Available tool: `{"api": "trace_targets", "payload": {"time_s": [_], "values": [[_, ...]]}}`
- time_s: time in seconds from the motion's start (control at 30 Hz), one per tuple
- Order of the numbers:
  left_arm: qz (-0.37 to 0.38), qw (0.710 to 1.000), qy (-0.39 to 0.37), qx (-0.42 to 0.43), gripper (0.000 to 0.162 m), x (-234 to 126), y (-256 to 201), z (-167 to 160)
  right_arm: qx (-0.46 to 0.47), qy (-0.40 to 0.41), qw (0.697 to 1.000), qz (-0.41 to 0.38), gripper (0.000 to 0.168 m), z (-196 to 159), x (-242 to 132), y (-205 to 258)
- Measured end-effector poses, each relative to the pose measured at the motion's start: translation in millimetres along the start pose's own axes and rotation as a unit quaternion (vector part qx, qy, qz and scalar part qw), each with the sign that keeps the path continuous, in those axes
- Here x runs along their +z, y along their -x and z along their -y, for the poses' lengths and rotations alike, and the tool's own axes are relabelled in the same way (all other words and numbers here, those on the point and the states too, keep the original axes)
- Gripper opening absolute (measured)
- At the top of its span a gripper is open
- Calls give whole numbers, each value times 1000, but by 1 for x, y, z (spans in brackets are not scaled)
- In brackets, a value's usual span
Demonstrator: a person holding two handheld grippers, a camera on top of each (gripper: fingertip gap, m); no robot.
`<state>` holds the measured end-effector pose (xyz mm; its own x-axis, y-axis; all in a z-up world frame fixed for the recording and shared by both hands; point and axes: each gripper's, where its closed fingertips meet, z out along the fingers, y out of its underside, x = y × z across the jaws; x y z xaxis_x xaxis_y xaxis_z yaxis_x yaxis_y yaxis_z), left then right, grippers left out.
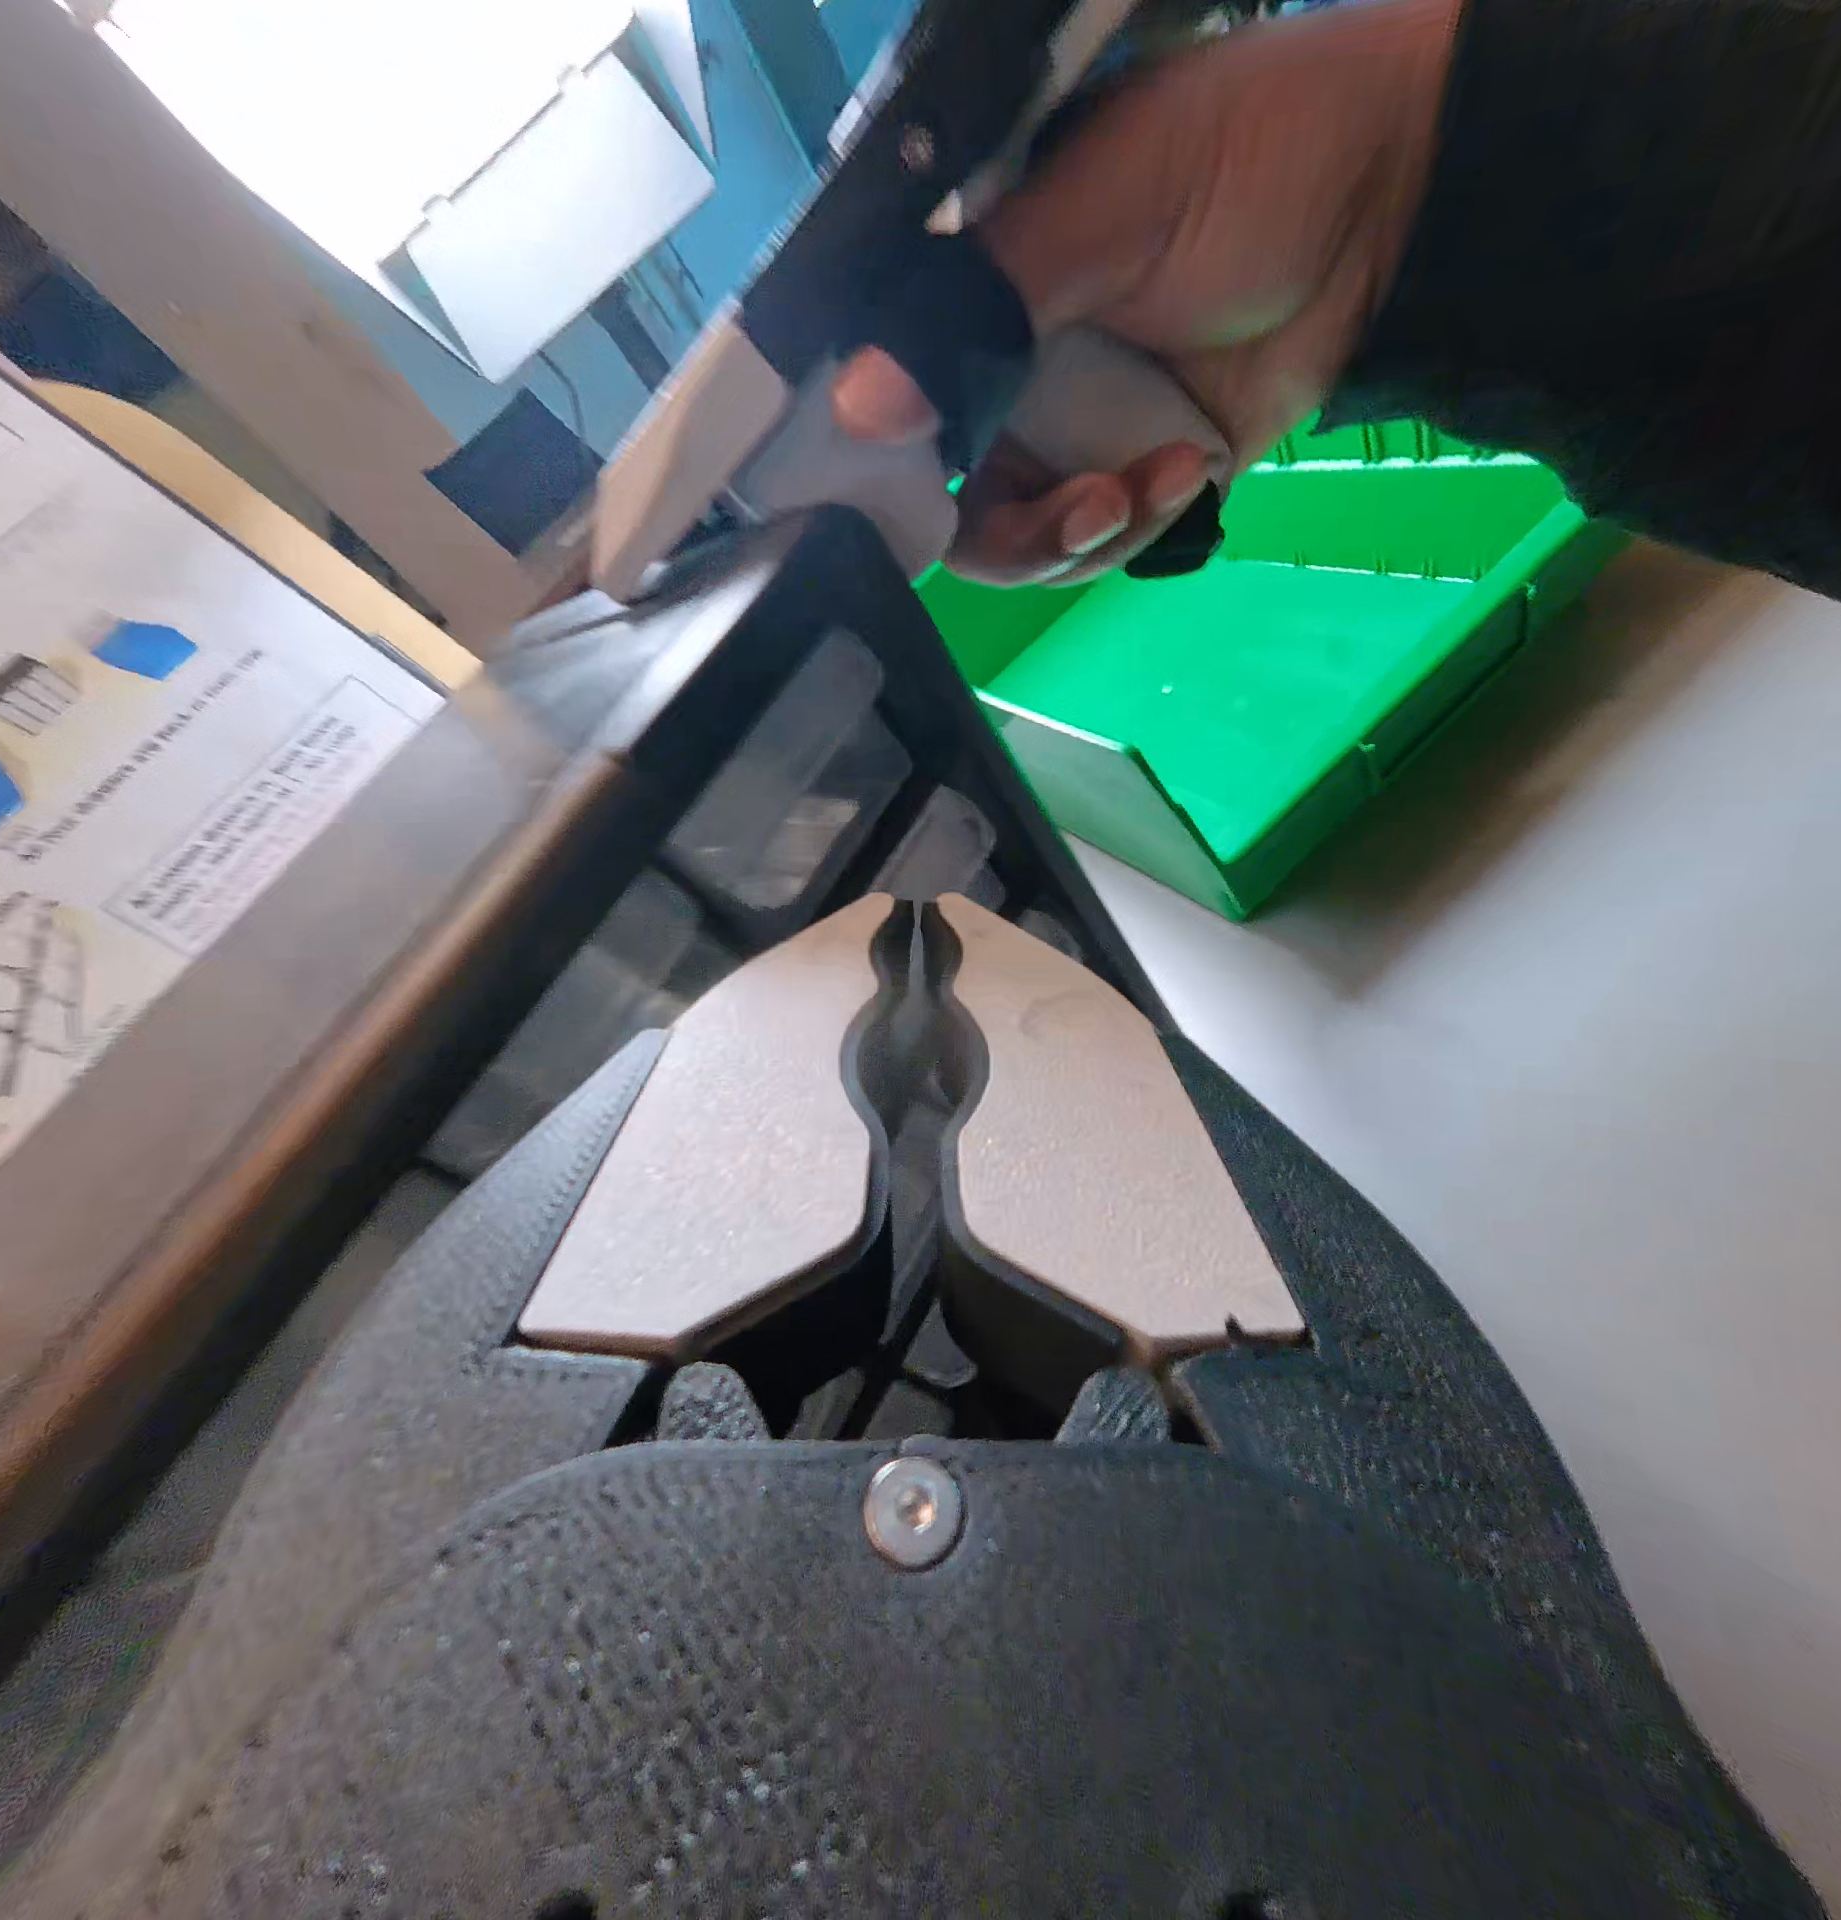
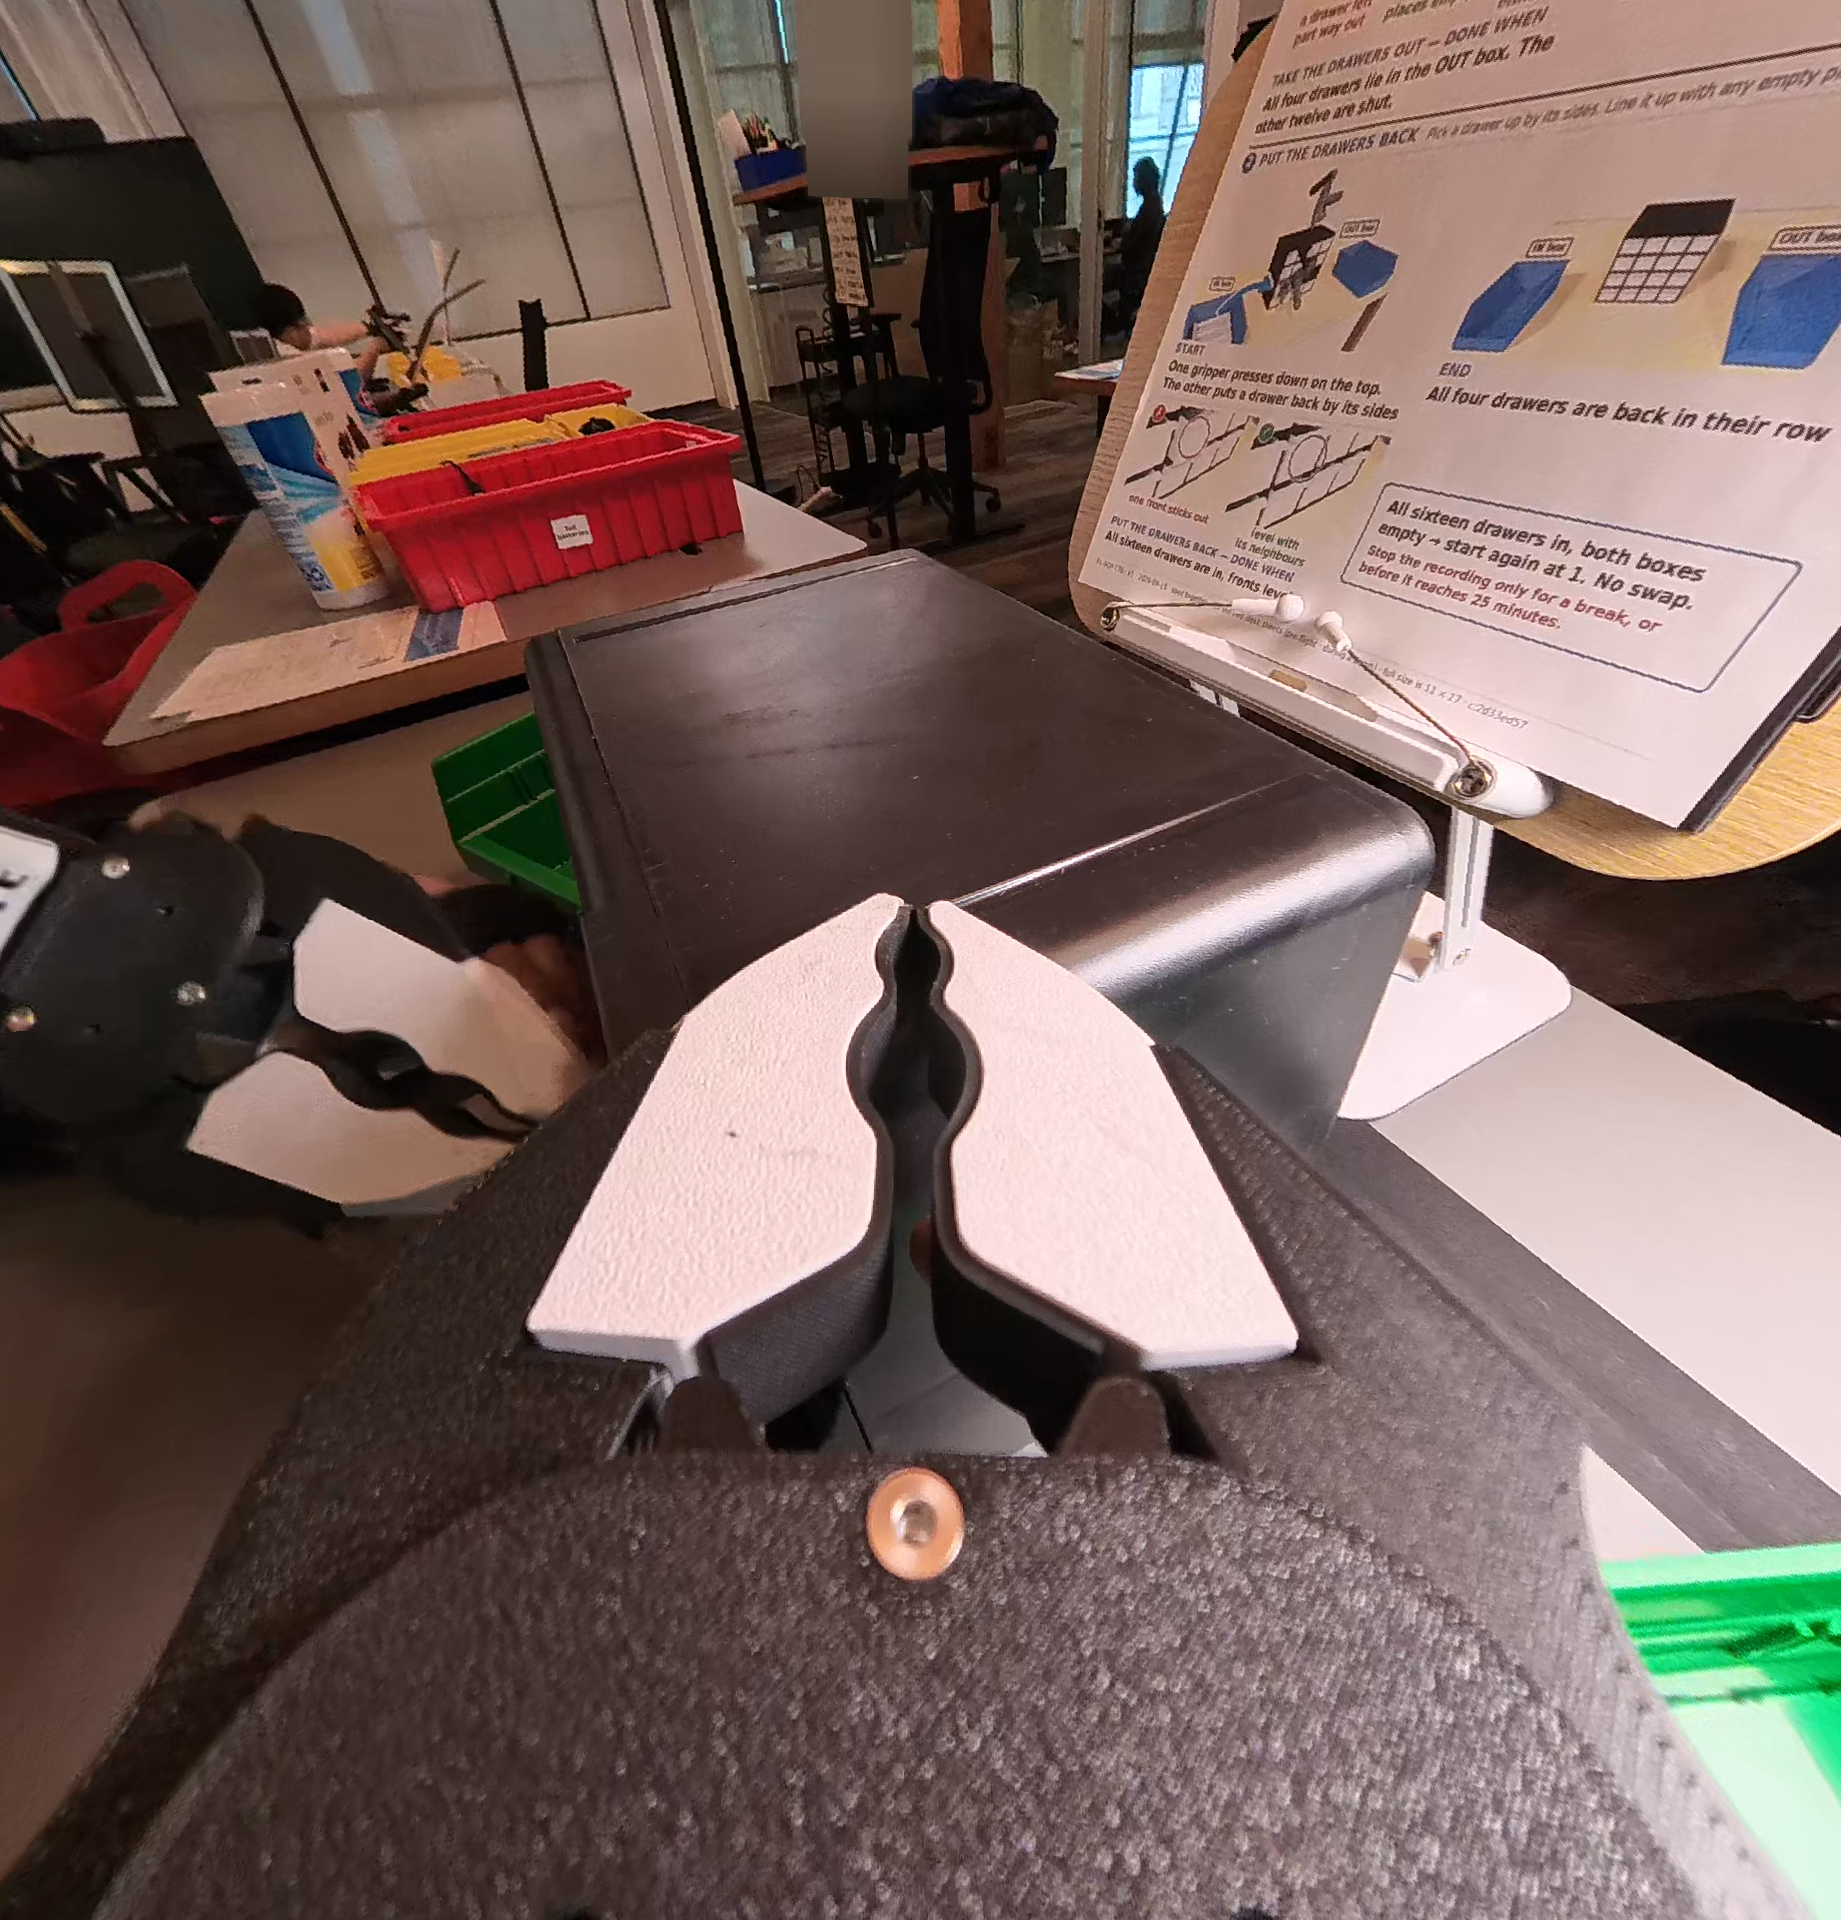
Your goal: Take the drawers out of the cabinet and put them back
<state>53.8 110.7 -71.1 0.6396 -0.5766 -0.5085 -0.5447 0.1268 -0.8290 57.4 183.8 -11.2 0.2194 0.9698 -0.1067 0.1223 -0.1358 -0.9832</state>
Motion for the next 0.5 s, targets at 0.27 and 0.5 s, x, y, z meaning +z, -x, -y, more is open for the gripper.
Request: {"api": "trace_targets", "payload": {"time_s": [0.27, 0.5], "values": [[95, 994, -35, -39, 9, -70, 97, 29, 25, -19, 999, 18, 0, 1, 0, -1], [78, 981, 4, -180, 0, -94, 176, -24, 18, -12, 1000, 6, 0, 0, 0, -1]]}}
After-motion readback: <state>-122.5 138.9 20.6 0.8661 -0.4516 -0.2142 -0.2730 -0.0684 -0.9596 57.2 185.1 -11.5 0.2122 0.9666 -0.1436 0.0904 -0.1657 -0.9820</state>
